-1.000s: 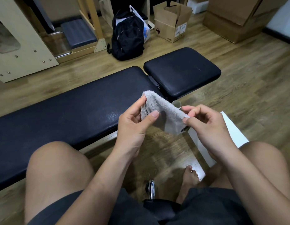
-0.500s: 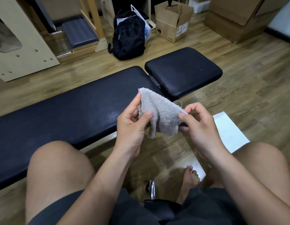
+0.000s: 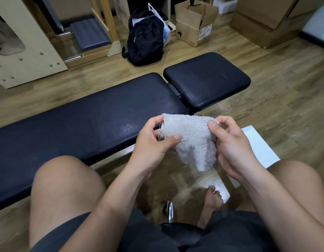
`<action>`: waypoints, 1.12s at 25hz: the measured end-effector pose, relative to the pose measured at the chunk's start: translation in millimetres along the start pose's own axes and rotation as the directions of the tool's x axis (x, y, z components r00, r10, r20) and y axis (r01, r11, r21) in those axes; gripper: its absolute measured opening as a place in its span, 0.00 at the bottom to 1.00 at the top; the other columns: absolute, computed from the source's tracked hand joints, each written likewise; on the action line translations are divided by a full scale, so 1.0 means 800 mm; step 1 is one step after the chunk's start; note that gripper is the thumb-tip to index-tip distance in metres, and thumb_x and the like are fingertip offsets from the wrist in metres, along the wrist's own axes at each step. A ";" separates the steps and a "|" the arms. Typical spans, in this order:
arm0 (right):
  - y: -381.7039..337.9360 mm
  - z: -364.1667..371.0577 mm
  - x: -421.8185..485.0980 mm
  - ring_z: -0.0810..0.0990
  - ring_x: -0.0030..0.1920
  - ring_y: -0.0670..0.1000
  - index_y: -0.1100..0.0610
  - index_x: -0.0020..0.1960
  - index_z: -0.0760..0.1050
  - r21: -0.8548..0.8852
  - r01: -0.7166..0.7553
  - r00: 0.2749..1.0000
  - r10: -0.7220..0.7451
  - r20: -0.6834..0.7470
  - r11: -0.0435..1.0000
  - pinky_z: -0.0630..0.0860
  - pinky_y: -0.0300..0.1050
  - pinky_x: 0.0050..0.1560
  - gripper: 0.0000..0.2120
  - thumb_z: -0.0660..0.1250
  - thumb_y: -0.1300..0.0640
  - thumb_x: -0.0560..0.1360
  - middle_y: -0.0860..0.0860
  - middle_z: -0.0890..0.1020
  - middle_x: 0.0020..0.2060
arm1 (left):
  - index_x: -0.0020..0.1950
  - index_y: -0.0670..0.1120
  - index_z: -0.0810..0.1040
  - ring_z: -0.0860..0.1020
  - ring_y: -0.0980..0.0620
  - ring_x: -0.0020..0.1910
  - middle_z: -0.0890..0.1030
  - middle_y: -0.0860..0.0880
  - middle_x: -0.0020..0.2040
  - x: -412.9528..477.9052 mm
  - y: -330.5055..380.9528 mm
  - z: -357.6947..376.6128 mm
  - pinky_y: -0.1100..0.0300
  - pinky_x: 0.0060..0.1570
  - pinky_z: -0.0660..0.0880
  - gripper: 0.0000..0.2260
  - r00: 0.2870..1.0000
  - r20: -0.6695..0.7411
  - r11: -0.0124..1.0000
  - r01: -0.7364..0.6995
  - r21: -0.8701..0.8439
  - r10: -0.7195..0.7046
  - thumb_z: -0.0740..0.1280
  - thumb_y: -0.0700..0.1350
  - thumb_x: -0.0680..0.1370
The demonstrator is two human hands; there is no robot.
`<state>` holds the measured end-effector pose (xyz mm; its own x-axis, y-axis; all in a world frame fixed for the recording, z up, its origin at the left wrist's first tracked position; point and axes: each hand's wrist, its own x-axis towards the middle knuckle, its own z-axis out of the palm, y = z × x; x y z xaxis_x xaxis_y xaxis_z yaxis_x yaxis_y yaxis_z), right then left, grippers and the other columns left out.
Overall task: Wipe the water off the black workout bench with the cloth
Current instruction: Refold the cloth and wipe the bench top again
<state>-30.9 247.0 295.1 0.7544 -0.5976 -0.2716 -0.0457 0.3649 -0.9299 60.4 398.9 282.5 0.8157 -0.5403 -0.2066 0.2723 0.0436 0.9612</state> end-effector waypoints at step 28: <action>-0.003 0.139 0.063 0.69 0.29 0.47 0.55 0.34 0.72 -0.647 0.126 0.753 0.351 0.556 0.752 0.64 0.40 0.28 0.07 0.69 0.56 0.67 0.51 0.72 0.29 | 0.47 0.44 0.81 0.77 0.54 0.36 0.82 0.48 0.39 0.010 0.035 -0.142 0.61 0.38 0.75 0.11 0.998 -0.055 0.982 0.040 0.185 -0.030 0.74 0.33 0.67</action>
<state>79.9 295.5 311.2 0.9163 0.0752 -0.3934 -0.3624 -0.2626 -0.8942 132.5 491.6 287.1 0.8339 -0.4944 -0.2452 0.2053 -0.1344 0.9694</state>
